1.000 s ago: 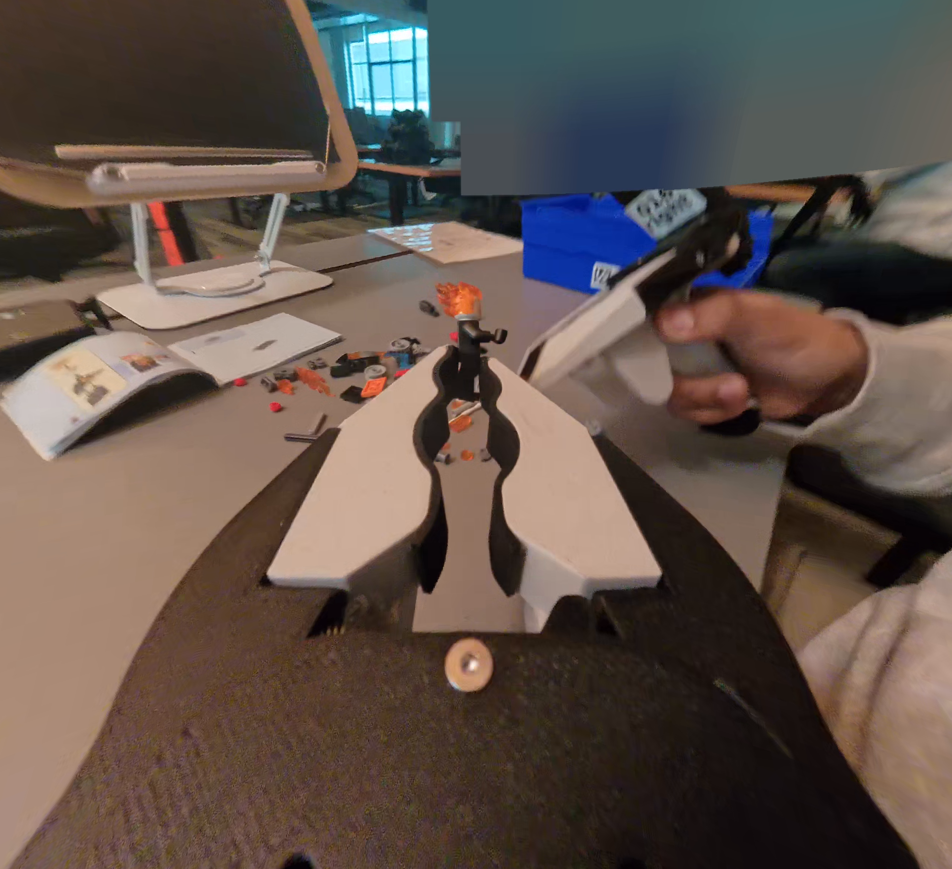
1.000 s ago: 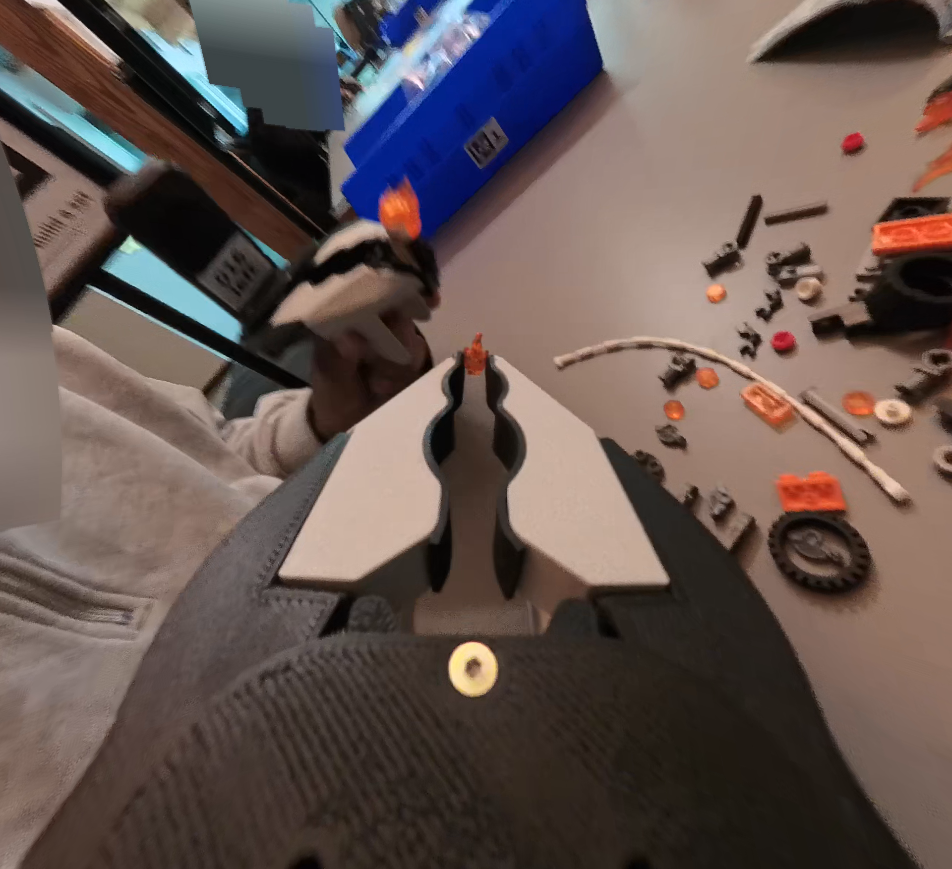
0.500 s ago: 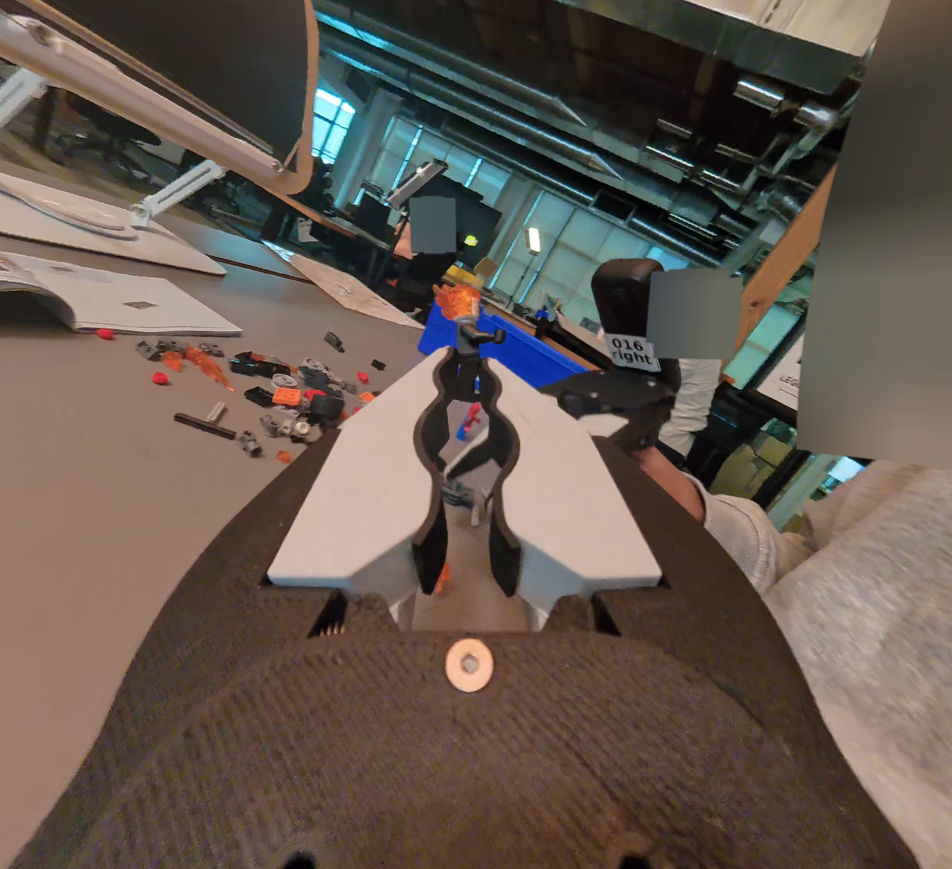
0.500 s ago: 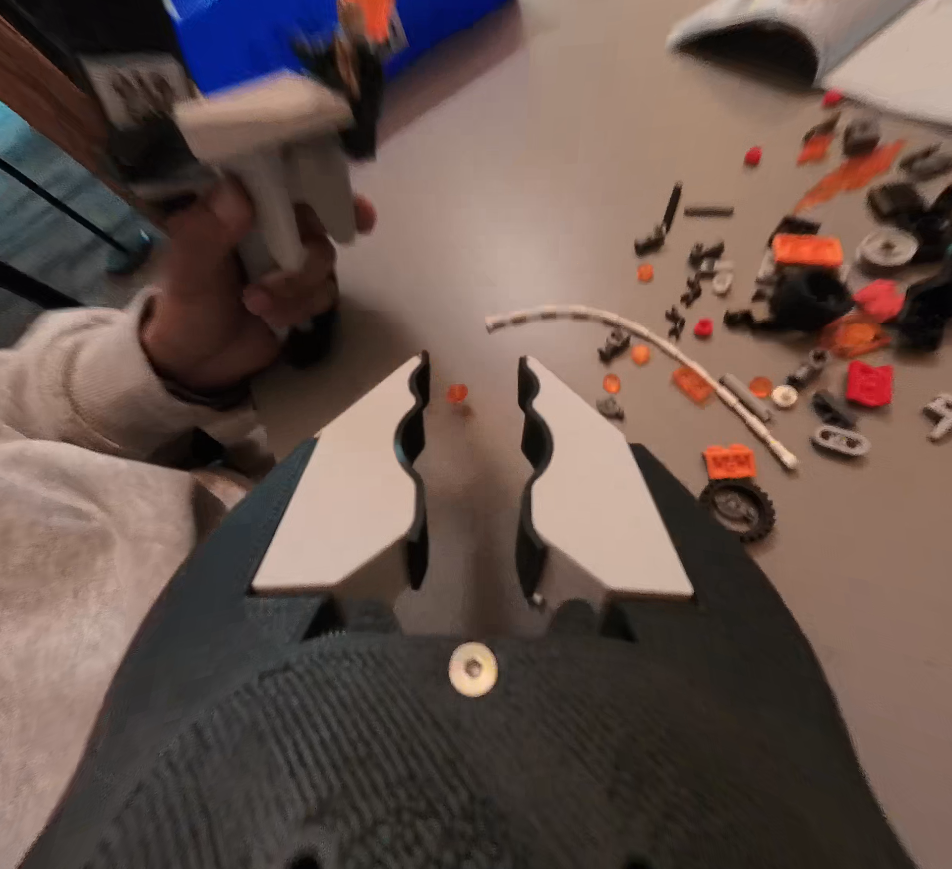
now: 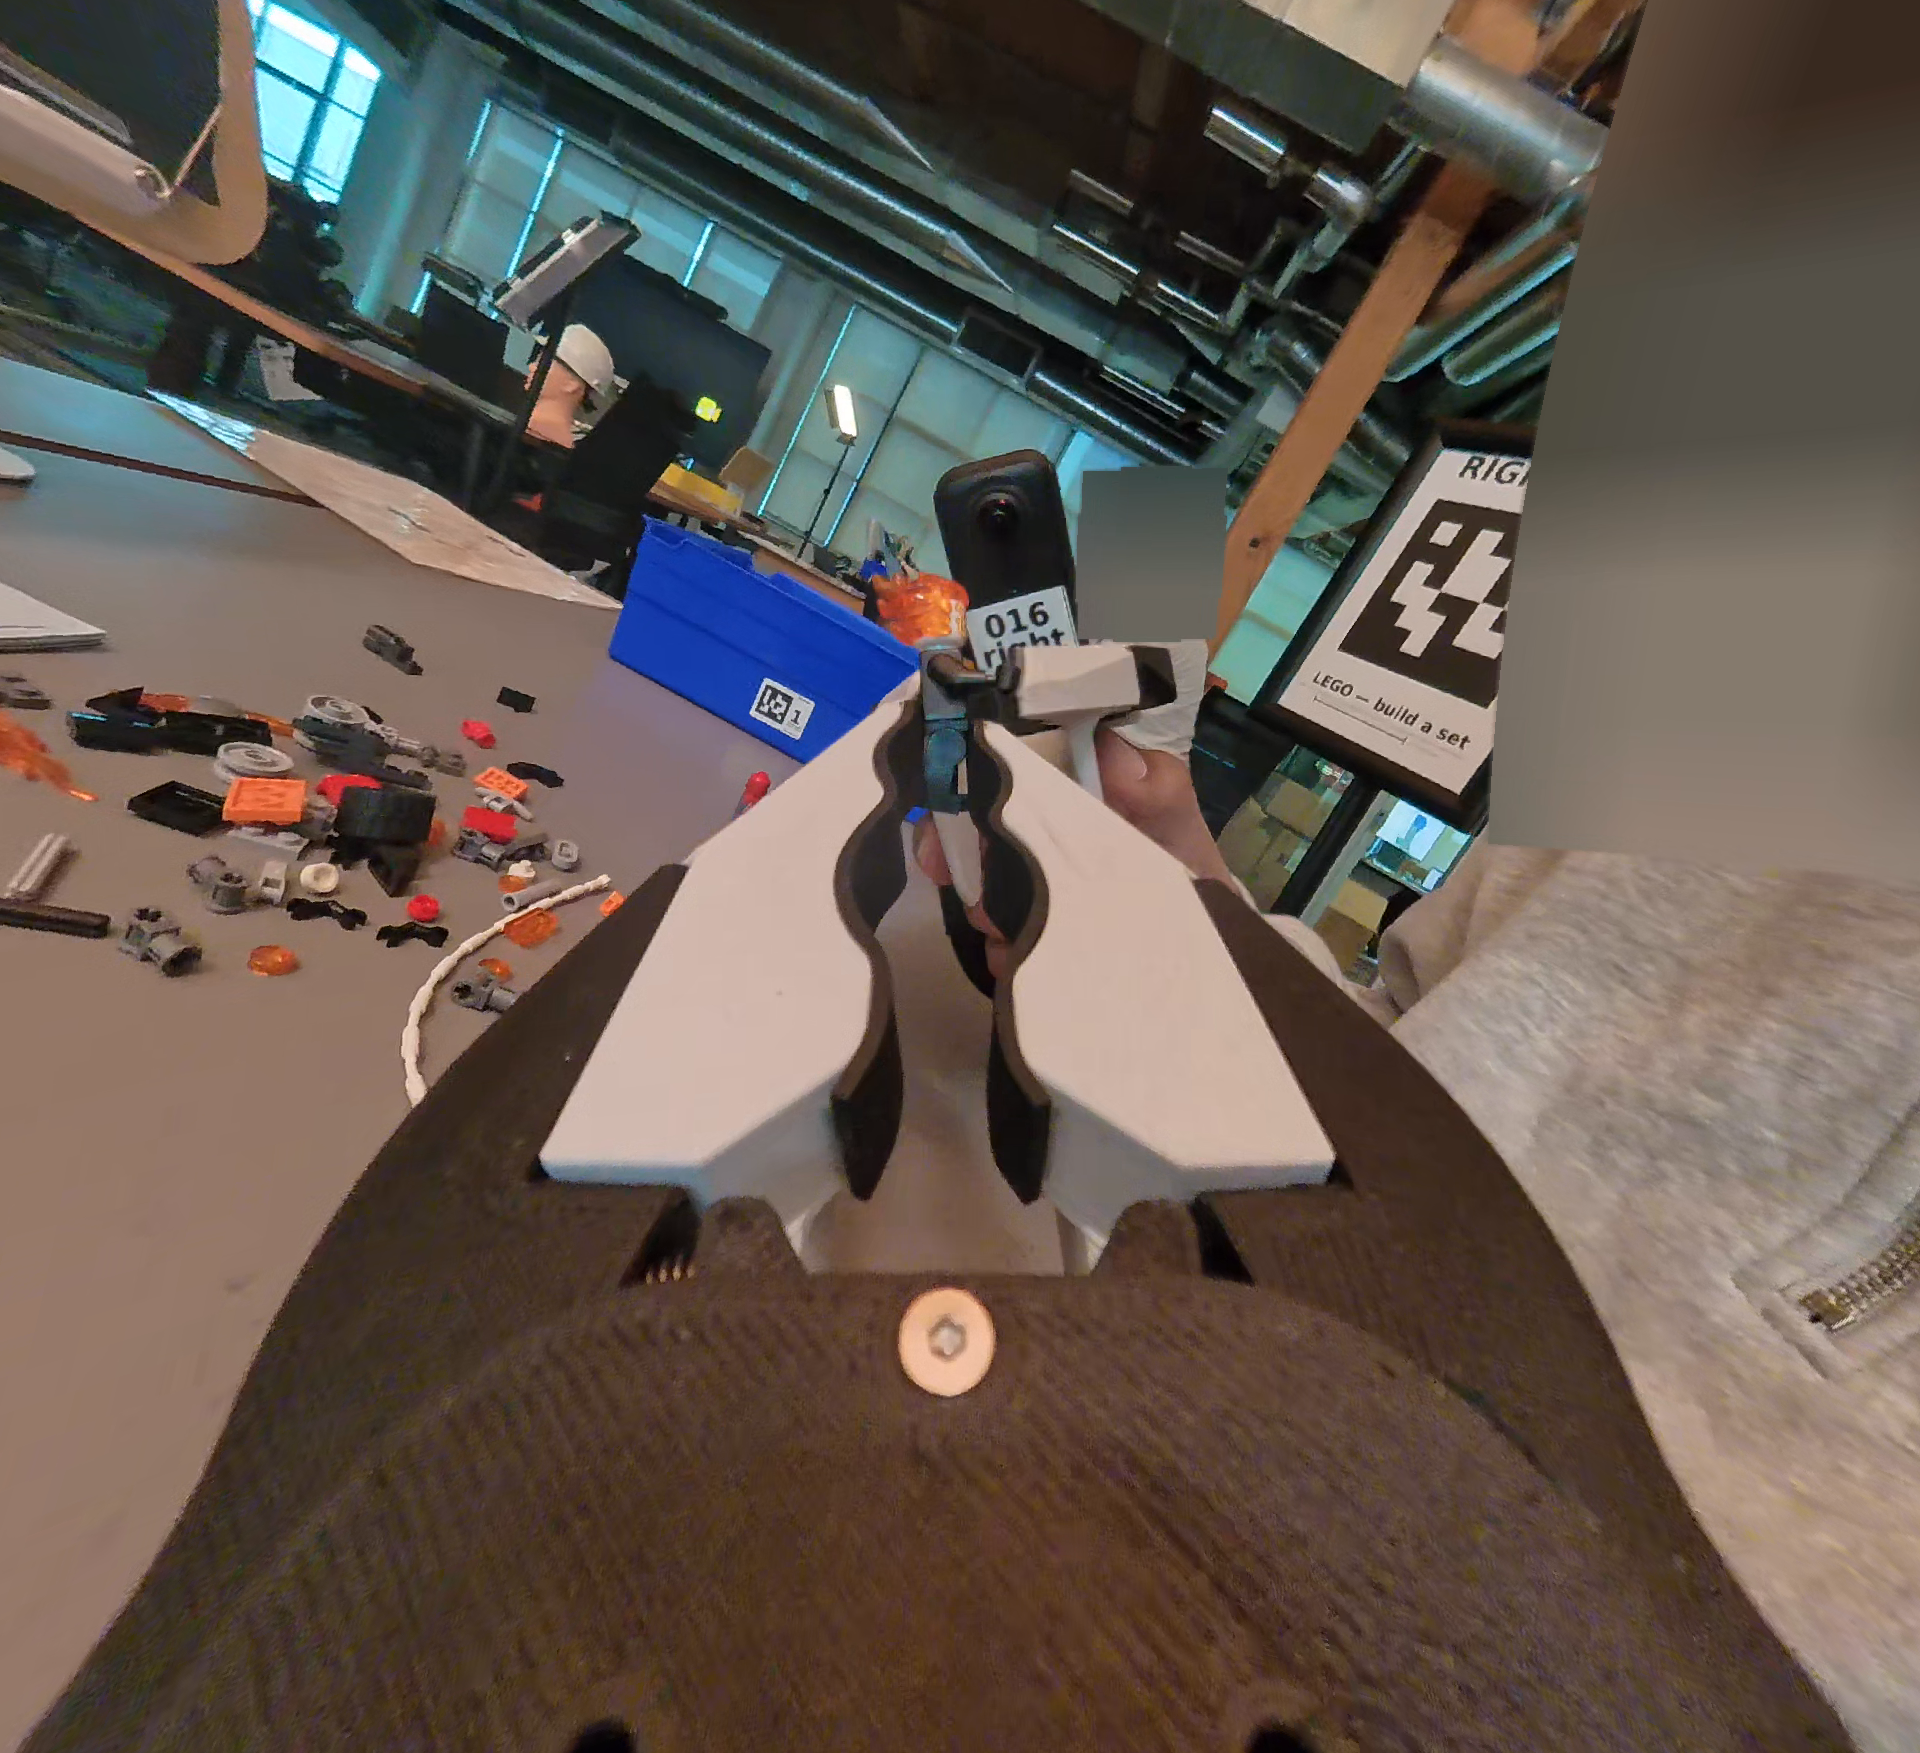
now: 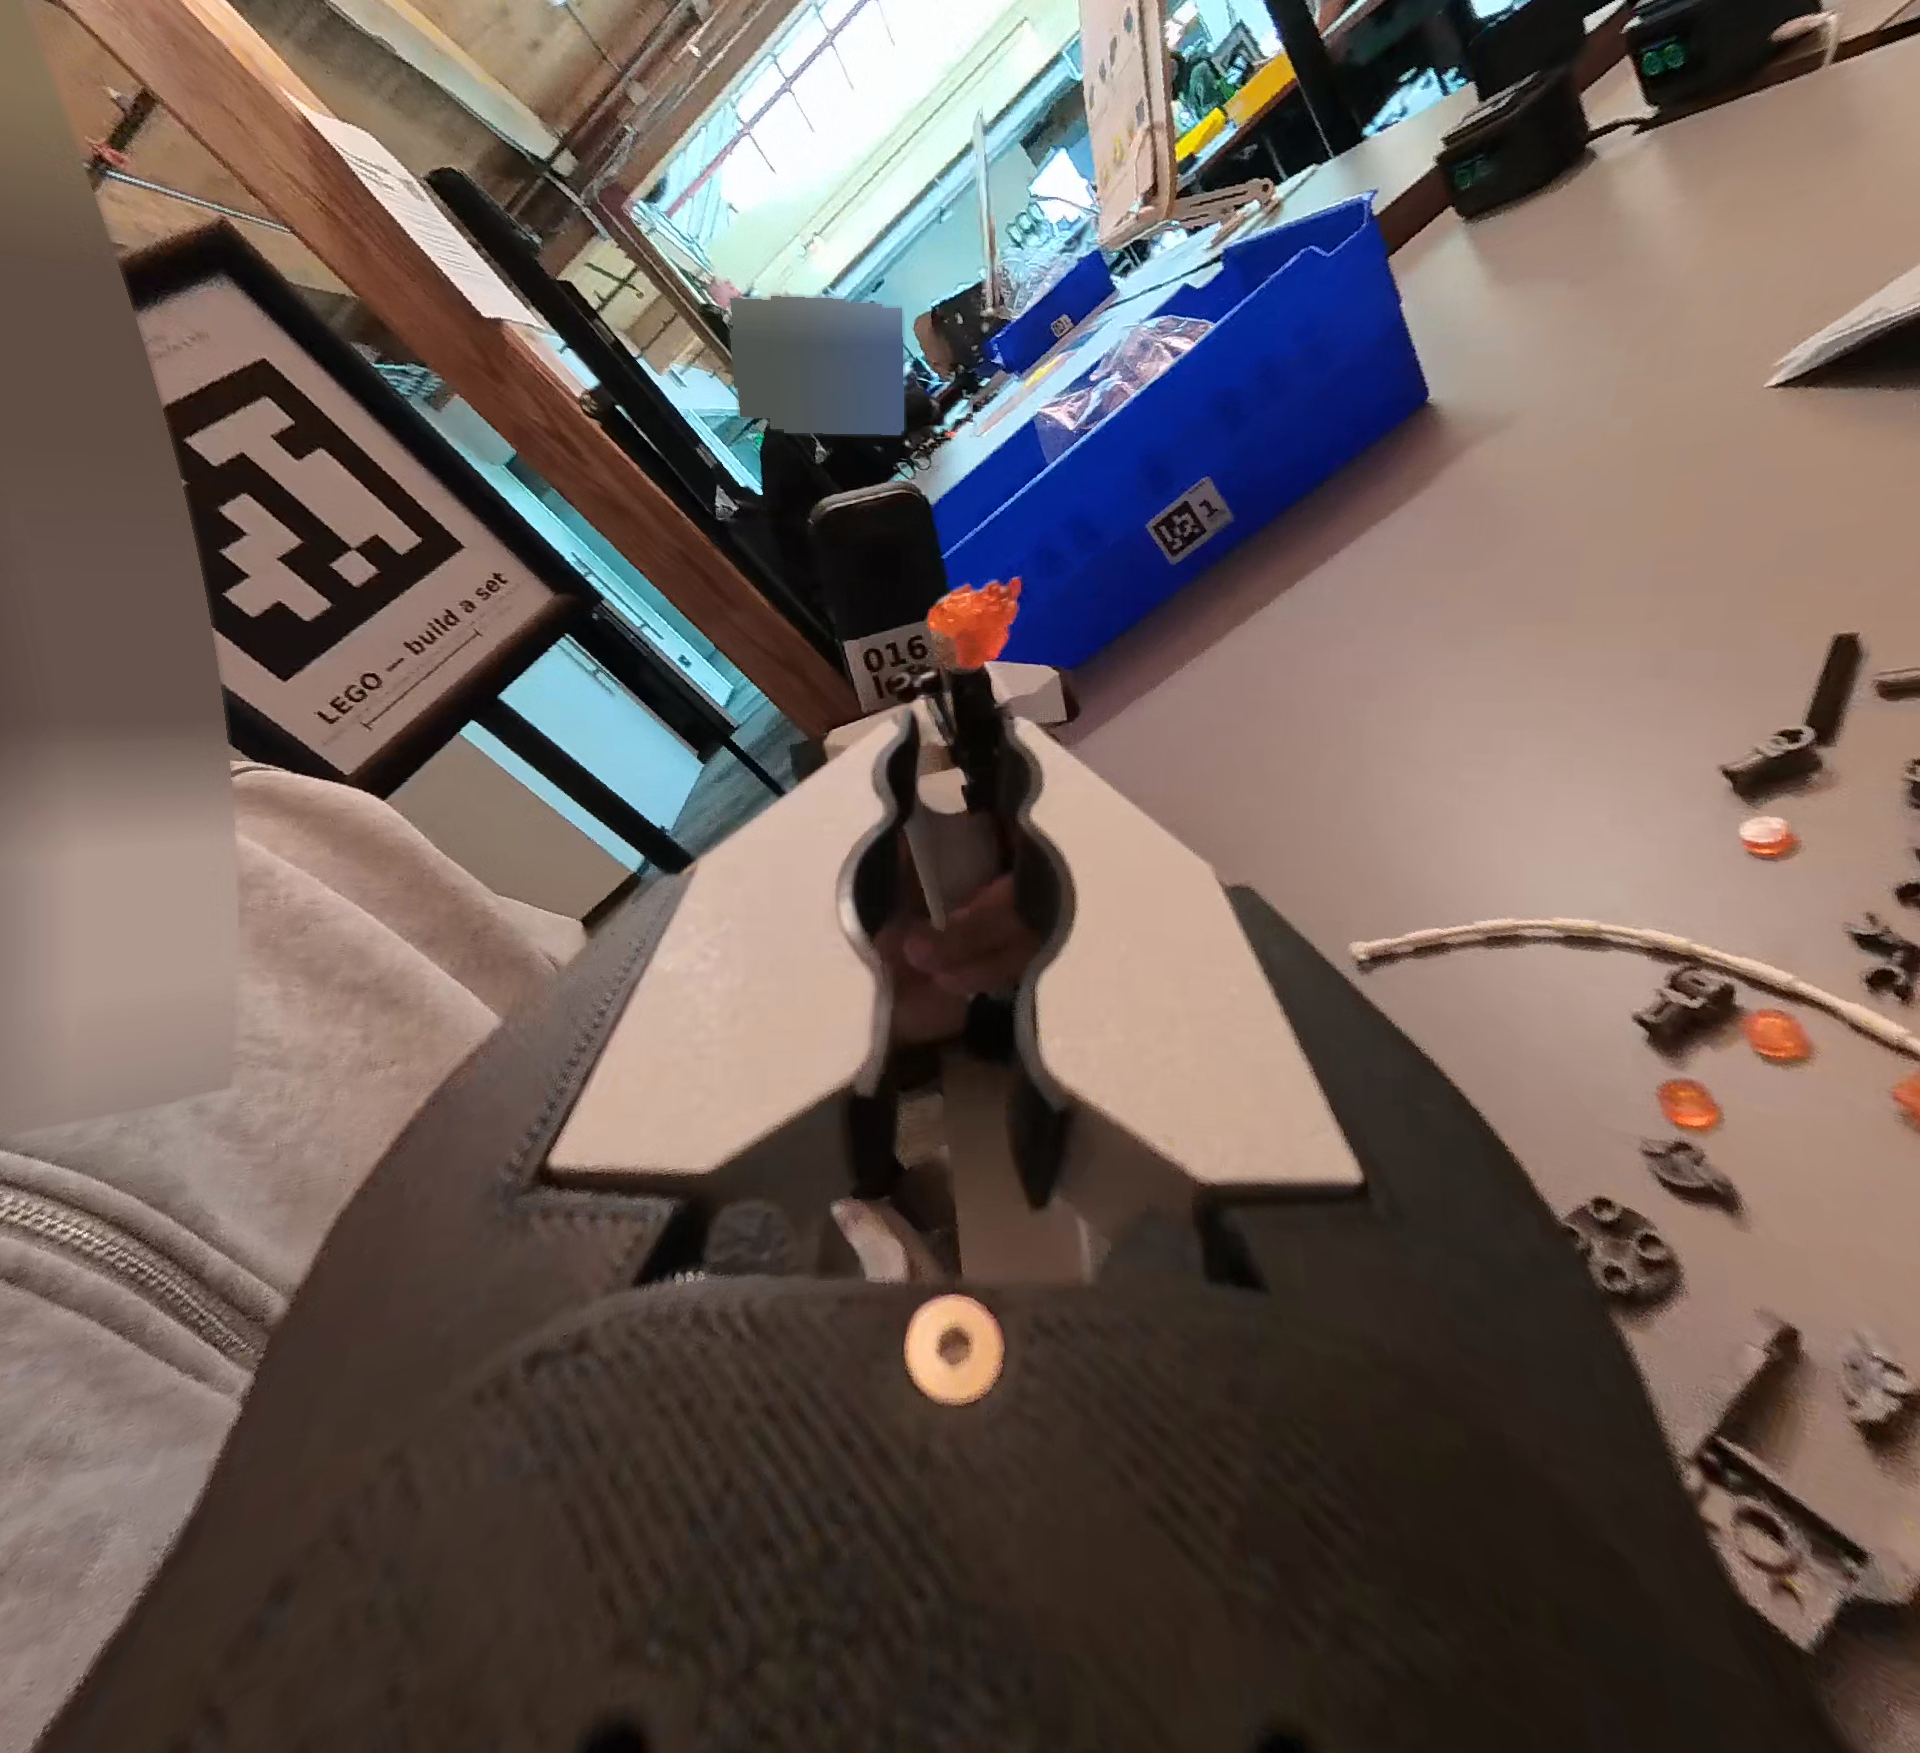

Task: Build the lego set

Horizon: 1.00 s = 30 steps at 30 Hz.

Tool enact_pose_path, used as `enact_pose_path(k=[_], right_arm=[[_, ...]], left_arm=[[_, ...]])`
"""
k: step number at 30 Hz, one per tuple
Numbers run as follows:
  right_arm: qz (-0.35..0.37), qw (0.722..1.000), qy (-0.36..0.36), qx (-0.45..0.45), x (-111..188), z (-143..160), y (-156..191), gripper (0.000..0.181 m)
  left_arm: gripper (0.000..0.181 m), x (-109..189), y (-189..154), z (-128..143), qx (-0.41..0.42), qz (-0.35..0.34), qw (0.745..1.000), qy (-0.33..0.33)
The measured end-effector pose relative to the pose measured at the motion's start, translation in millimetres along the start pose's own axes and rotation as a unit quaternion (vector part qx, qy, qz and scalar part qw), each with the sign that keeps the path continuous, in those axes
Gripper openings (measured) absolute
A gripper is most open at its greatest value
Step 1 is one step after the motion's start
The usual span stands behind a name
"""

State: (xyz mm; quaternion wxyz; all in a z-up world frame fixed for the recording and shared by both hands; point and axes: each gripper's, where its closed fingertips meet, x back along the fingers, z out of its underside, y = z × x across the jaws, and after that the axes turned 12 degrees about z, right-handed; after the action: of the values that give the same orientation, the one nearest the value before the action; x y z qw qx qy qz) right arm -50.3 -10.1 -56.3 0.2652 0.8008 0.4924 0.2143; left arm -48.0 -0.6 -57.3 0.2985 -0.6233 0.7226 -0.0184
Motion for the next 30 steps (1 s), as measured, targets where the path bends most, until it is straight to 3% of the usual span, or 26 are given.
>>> enact_pose_path(k=[6, 13, 23, 26, 28, 30], right_arm=[[0.027, 1.0, 0.013, 0.001, 3.1, 1.3, -6.5, 0.006], [0.011, 0.998, 0.025, -0.052, 6.3, 2.5, -11.2, 0.004], [-0.073, 0.983, 0.023, -0.169, 12.0, -1.3, -6.3, 0.013], [-0.094, 0.978, 0.017, -0.183, 15.4, -5.3, -2.7, 0.011], [-0.145, 0.968, -0.022, -0.205, 26.7, -22.1, 6.4, 0.006], [-0.128, 0.972, -0.036, -0.194, 31.0, -27.8, 0.8, 0.002]], left_arm=[[0.004, -2.5, 2.0, 4.7, -0.039, -0.028, 0.999, 0.027], [0.004, -4.3, 6.0, 8.5, -0.07, -0.061, 0.994, 0.049], [0.005, -4.2, 8.7, 9.1, -0.073, -0.073, 0.993, 0.052], [0.004, -3.2, 10.1, 8.2, -0.072, -0.079, 0.993, 0.049], [0.004, 0.5, 14.6, 5.6, -0.069, -0.094, 0.992, 0.042], [0.004, 2.3, 13.5, 2.5, -0.062, -0.086, 0.994, 0.03]])
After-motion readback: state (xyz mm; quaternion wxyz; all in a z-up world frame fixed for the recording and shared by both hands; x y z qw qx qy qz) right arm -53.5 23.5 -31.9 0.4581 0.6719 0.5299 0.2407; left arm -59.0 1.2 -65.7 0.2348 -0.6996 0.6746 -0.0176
